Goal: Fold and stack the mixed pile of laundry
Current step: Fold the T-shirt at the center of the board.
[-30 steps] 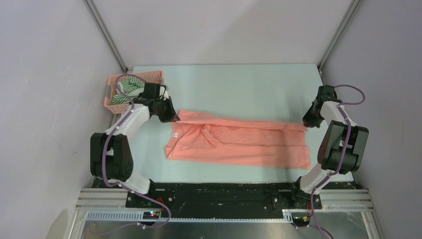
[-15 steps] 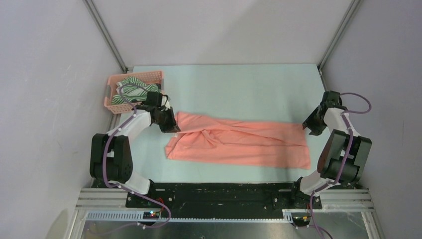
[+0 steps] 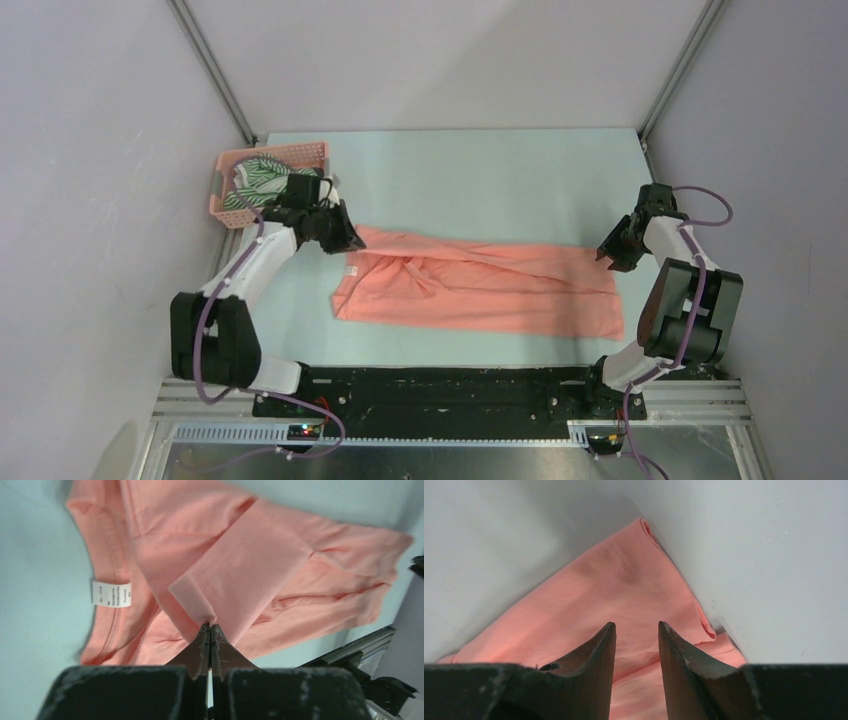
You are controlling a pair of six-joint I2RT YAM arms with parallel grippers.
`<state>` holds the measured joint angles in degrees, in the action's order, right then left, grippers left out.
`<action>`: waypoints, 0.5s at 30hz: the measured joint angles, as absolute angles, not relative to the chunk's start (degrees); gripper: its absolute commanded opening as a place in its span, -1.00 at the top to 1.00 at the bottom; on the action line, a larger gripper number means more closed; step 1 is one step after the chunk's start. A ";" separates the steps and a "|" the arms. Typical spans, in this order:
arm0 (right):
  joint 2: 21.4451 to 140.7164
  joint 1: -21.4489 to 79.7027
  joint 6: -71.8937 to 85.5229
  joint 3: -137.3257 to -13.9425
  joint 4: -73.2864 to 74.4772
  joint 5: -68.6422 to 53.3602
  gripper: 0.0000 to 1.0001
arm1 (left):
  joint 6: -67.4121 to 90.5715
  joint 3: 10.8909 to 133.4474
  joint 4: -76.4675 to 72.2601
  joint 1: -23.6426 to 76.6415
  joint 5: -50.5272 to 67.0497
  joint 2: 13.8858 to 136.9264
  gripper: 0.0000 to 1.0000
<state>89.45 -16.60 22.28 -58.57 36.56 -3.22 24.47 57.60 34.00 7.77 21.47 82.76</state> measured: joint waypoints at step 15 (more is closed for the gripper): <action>86.76 -13.98 21.17 -58.41 34.98 -12.73 0.23 | 26.09 50.39 33.82 8.64 17.19 81.95 1.00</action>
<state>86.76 -13.98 21.17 -58.41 34.98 -12.73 26.09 50.39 33.82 8.64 17.19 81.95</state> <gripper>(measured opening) 0.391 0.005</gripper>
